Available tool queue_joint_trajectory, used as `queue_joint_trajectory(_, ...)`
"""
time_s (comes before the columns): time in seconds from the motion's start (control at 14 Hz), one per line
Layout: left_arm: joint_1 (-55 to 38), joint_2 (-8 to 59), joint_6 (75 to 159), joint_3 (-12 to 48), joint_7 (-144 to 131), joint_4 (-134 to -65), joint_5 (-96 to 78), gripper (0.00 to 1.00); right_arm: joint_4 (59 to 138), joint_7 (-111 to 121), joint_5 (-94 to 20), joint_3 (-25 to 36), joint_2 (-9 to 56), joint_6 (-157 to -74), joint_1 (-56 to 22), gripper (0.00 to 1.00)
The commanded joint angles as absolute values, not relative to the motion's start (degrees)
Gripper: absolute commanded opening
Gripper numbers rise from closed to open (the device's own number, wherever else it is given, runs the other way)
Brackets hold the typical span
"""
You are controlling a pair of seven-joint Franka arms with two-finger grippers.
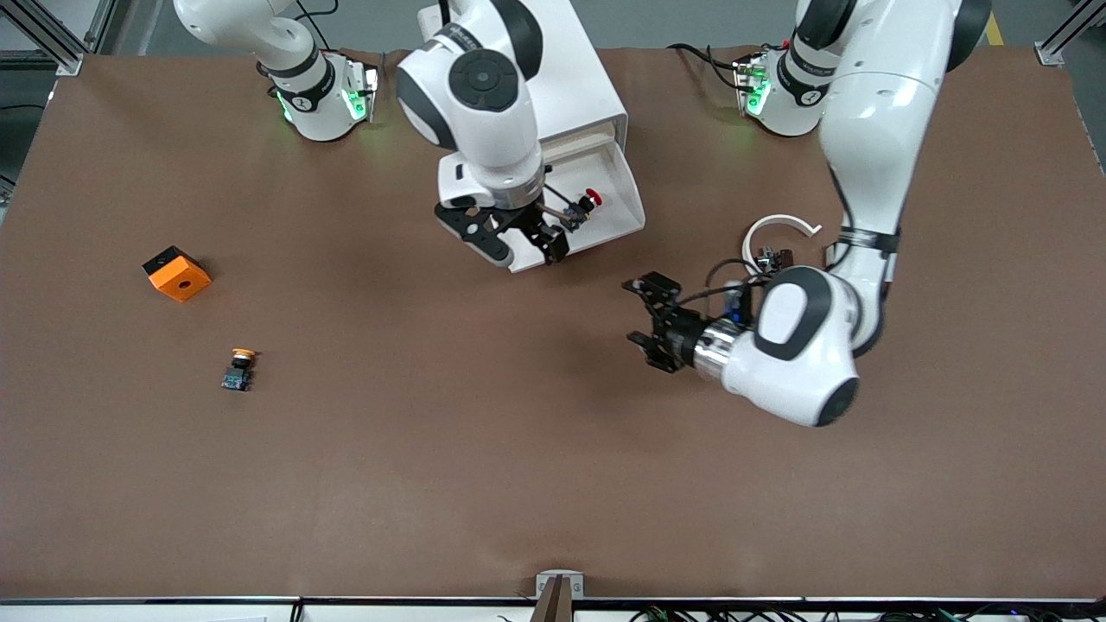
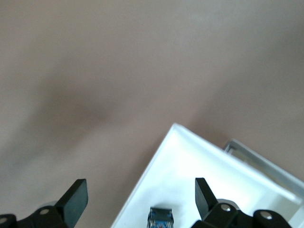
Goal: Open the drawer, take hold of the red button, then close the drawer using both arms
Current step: 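Grasp the red button in the drawer with the right gripper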
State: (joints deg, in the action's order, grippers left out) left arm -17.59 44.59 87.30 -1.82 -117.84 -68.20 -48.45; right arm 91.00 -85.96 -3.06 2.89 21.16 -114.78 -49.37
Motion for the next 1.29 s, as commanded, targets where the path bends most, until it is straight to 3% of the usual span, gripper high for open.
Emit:
queue_joint_trajectory(0.0,-16.61,38.52,87.36,-4.21,-110.94,-68.82,-44.76,1.0,90.0,-91.48,-1.06,3.6,23.37,-115.75,-52.72,1.0)
queue_joint_trajectory(0.21,-16.79,32.0,87.45,-4.48,-107.32,-68.91,-34.92,1.0,90.35,-92.46,-0.79,3.6,24.52,-116.1,-54.31,1.0)
queue_joint_trajectory(0.64,-16.17,28.39,87.1,-5.45,-75.37,-69.26,-23.04,1.0,90.62,-94.56,0.7,3.6,28.3,-116.98,-56.86,1.0)
queue_joint_trajectory(1.21,-16.7,21.54,84.29,-4.92,-53.11,-71.98,-12.49,1.0,90.79,-95.01,0.62,3.52,29.62,-117.95,-58.18,1.0)
